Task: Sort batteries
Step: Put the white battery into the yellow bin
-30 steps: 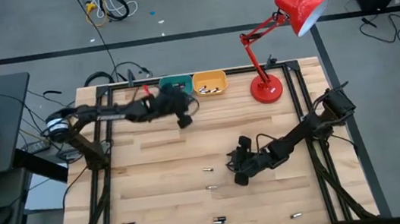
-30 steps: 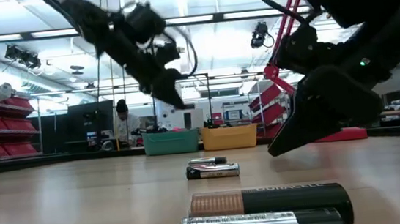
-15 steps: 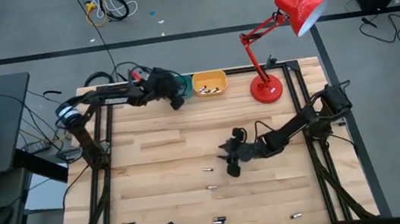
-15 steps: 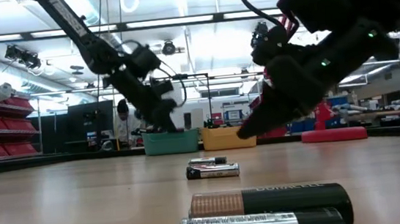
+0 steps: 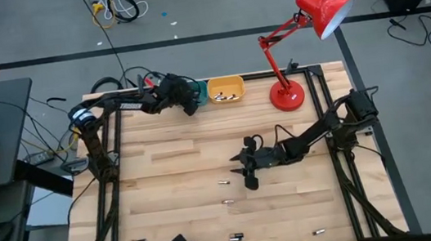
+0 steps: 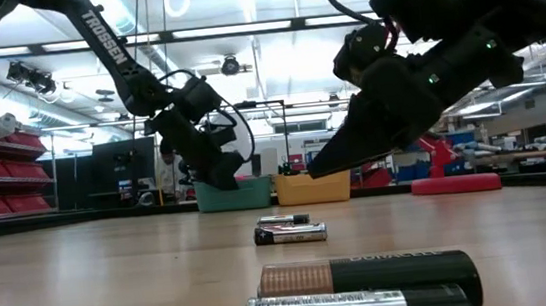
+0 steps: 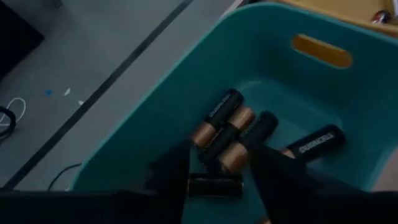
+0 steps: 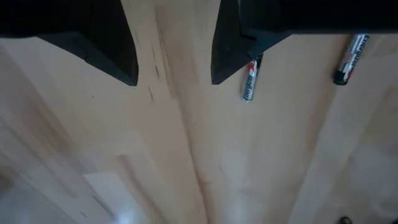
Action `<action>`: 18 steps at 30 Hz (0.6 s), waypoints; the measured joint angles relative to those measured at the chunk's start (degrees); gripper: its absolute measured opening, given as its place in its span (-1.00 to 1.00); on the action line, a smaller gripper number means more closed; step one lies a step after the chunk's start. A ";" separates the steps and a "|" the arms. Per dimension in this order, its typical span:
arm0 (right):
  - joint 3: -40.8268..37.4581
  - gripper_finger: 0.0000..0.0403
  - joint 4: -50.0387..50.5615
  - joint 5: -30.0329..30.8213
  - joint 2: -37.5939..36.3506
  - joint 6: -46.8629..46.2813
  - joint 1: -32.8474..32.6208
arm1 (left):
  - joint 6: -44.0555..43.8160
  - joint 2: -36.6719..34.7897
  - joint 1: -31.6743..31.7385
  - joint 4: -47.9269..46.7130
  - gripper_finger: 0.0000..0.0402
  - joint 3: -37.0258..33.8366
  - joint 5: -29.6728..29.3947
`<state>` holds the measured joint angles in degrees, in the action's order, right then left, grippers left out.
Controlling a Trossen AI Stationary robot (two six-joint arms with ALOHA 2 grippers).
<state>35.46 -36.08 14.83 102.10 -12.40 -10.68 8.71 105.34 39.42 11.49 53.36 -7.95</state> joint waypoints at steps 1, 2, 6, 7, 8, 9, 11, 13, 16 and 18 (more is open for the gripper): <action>-0.01 -0.05 -0.34 -1.05 0.00 0.50 0.08 | -0.24 0.00 0.02 -0.07 -0.02 0.00 -0.10; 0.00 -0.03 -0.53 -2.01 0.00 0.70 0.19 | -0.48 0.00 -0.02 -0.10 0.04 0.00 -0.10; 0.01 0.00 -0.92 -4.03 0.21 0.82 0.63 | -1.71 -1.37 -1.33 -1.63 0.17 0.00 1.49; 0.20 0.00 -2.15 -4.03 0.91 0.84 0.64 | -1.98 -2.47 -2.02 -2.26 0.18 0.00 1.59; 0.60 0.00 -2.76 -4.14 1.70 1.12 0.66 | -2.14 -3.88 -2.83 -2.96 0.19 -0.01 1.65; 1.15 0.00 -2.86 -4.58 2.70 1.83 0.66 | -2.18 -5.56 -3.78 -3.29 0.19 -0.01 1.65; 2.96 0.00 -2.86 -6.01 5.14 2.79 0.56 | -2.17 -9.66 -5.87 -5.21 0.18 0.00 1.62; 4.58 0.00 -2.89 -6.81 7.34 3.65 0.15 | -1.80 -13.72 -8.26 -7.26 0.15 0.00 1.60; 6.35 0.00 -2.84 -7.18 9.49 4.59 -0.35 | -2.72 -19.20 -11.90 -11.33 0.13 0.00 1.62; 6.90 0.00 -2.91 -7.19 10.15 4.70 -0.82 | -3.39 -21.87 -14.60 -14.09 0.12 0.02 1.61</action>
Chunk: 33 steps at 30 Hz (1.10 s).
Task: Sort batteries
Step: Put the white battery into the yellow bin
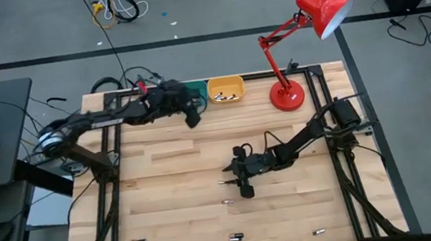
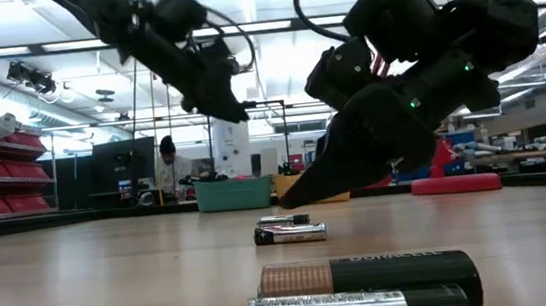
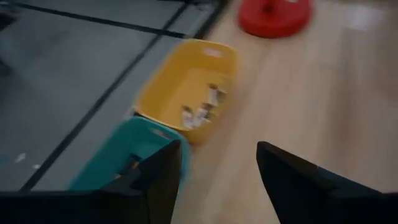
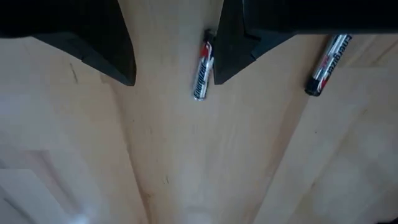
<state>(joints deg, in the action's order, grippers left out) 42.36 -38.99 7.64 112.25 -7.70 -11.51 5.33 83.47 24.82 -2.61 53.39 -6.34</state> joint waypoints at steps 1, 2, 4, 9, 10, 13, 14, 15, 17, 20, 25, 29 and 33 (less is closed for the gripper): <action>0.16 -0.01 0.00 0.00 0.18 -0.01 -0.25 | -0.32 -1.01 -1.42 -1.90 0.11 0.00 -0.02; 0.13 -0.01 0.11 0.00 0.20 -0.01 -0.49 | -0.99 -1.81 -2.91 -3.45 0.11 0.00 -0.02; 0.11 -0.01 -0.03 0.00 0.19 -0.01 -1.09 | -2.59 -2.63 -5.91 -5.98 0.11 0.00 -0.03; 0.16 -0.02 -0.27 0.05 0.87 -1.32 -1.63 | -6.79 -2.22 -14.09 -7.10 0.11 -1.03 -0.25; 0.16 -0.03 0.12 0.32 1.13 -1.57 -1.62 | -7.52 -2.00 -15.68 -6.62 0.11 -1.52 -0.58; 0.35 -0.07 -0.08 1.92 2.14 -2.43 -1.62 | -9.94 -1.56 -20.21 -4.16 0.11 -3.29 -2.30; 0.35 -0.08 0.05 1.97 2.16 -2.56 -1.62 | -10.34 -1.56 -21.47 -3.86 0.11 -3.73 -3.25; 0.45 -0.10 -0.34 2.14 2.66 -2.59 -1.64 | -10.69 -1.56 -22.62 -3.25 0.11 -4.08 -3.89; 0.50 -0.15 -0.22 2.61 2.84 -2.58 -1.66 | -11.37 -1.56 -24.50 -2.94 0.11 -4.55 -5.86; 0.61 -0.28 0.79 3.31 2.81 -2.54 -1.66 | -12.18 -1.56 -26.37 -3.52 0.11 -4.66 -8.06; 0.66 -0.71 1.86 3.72 2.76 -1.84 -1.60 | -15.36 -1.56 -28.58 -3.61 0.11 -4.66 -8.75; 0.62 -0.92 1.96 3.82 2.73 -0.03 -1.57 | -15.80 -1.56 -30.36 -3.40 0.11 -4.75 -10.12; 0.55 -0.84 2.05 3.60 2.75 -0.70 -1.04 | -13.73 -1.54 -30.64 -1.91 0.11 -6.32 -13.97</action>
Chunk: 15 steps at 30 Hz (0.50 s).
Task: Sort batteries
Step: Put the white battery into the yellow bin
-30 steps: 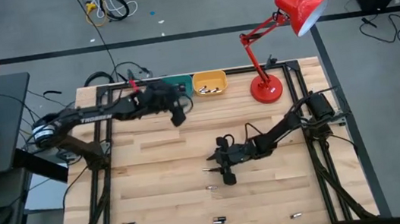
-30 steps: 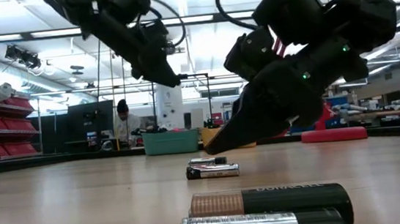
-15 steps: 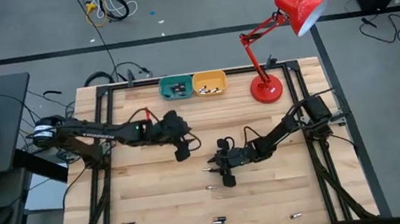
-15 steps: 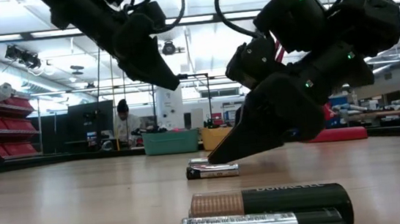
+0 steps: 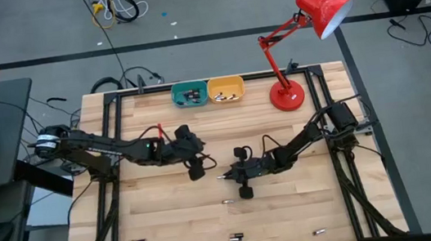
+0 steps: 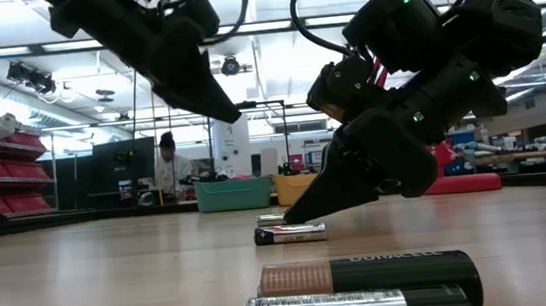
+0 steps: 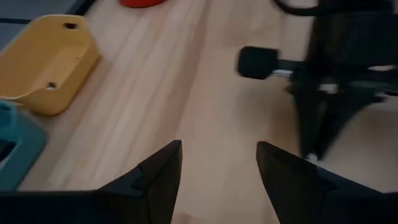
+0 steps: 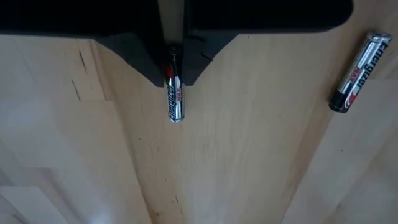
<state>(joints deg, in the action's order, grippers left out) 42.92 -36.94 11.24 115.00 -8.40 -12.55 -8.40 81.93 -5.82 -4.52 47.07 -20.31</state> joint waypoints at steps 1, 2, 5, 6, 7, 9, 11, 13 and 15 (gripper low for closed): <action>0.00 -0.84 -0.24 -0.17 0.02 0.17 0.25 | 0.05 0.00 0.16 0.91 0.11 -0.63 -0.56; -0.07 -0.85 -0.58 -0.51 -0.06 0.58 0.56 | 0.00 0.00 0.38 2.00 0.11 -1.34 -1.04; -0.17 -0.89 -0.63 -1.67 -0.82 1.02 2.01 | -1.39 0.00 0.65 4.54 0.11 -3.52 -1.04; -0.19 -0.90 -0.31 -1.81 -1.25 1.33 2.66 | -2.21 0.01 0.67 5.02 0.11 -4.30 -1.03; -0.27 -0.90 0.02 -1.70 -1.69 1.84 3.40 | -2.69 0.02 0.67 5.33 0.11 -4.94 -1.03; -0.39 -0.89 0.34 -1.03 -2.87 3.06 5.16 | -4.26 0.02 0.67 5.60 0.11 -6.27 -1.03; -0.34 -0.86 0.38 -0.70 -4.42 3.94 6.93 | -6.29 0.02 0.66 5.48 0.11 -7.79 -1.01; -0.24 -0.85 1.58 -0.84 -5.62 4.11 8.78 | -8.65 0.04 0.39 5.44 0.11 -9.14 -1.01; -0.26 -0.85 3.43 -1.03 -6.68 4.71 10.97 | -10.74 0.04 -0.17 5.80 0.11 -10.25 -0.99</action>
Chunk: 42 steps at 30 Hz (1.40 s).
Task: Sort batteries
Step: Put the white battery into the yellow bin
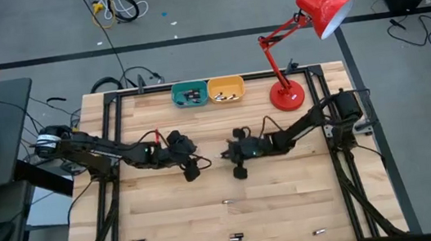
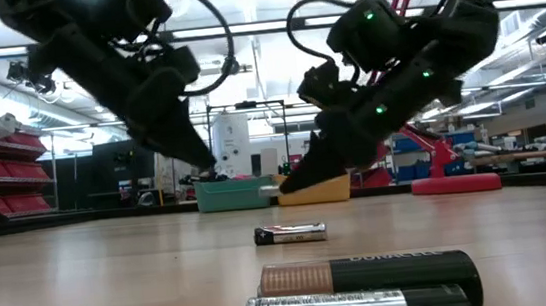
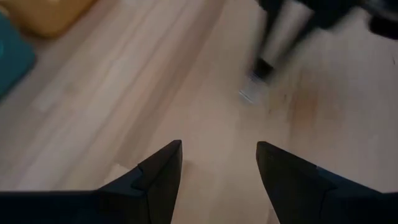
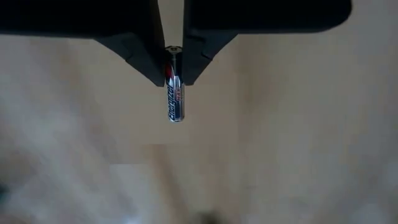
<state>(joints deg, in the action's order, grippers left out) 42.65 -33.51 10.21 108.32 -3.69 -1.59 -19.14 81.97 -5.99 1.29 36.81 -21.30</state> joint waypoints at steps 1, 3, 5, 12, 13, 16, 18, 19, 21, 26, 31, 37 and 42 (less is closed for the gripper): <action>-0.02 -0.86 0.41 0.03 -0.68 0.66 1.18 | -0.86 0.00 -0.37 0.51 0.11 -0.69 0.12; 0.00 -0.87 0.63 0.07 -2.20 1.59 3.70 | -1.88 0.00 -1.26 2.39 0.11 -1.99 0.23; 0.04 -0.88 0.82 0.47 -3.21 2.88 6.43 | -2.11 0.00 -2.21 6.12 0.11 -3.41 0.24; 0.11 -0.87 0.54 4.95 -4.56 2.33 15.87 | -0.07 0.00 -3.91 22.74 0.11 -9.78 0.42; 0.11 -0.87 0.71 4.93 -4.56 2.05 16.99 | 0.64 0.00 -3.99 24.62 0.11 -10.59 0.44; 0.09 -0.87 0.72 4.76 -4.53 1.84 20.14 | 2.43 0.00 -4.50 28.01 0.11 -12.71 0.47; 0.09 -0.86 0.65 4.80 -4.53 1.25 21.97 | 3.63 0.00 -5.03 27.72 0.11 -13.25 0.50; 0.09 -0.86 0.51 4.84 -4.53 0.74 22.80 | 3.97 0.00 -5.36 27.69 0.11 -13.46 0.50; 0.11 -0.86 -0.47 4.79 -4.53 0.26 24.25 | 4.88 0.34 -5.91 27.73 0.11 -13.59 0.55; 0.15 -0.86 -1.83 4.78 -4.53 -0.84 27.74 | 5.62 3.11 -6.92 31.56 0.11 -13.59 0.59; 0.82 -0.81 -1.52 4.88 -4.53 -1.28 30.70 | 7.33 8.05 -6.97 37.77 0.11 -13.59 2.13; 2.73 -0.75 0.21 4.88 -4.53 -2.53 32.27 | 14.11 15.63 -8.98 44.99 0.11 -11.72 6.47; 3.61 -0.62 1.57 5.01 -4.53 -3.27 32.57 | 14.41 19.32 -9.41 45.96 0.11 -9.89 6.40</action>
<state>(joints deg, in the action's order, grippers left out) 46.26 -31.94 15.22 103.79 -6.97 30.98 -4.73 101.30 -15.40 47.24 26.93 -14.90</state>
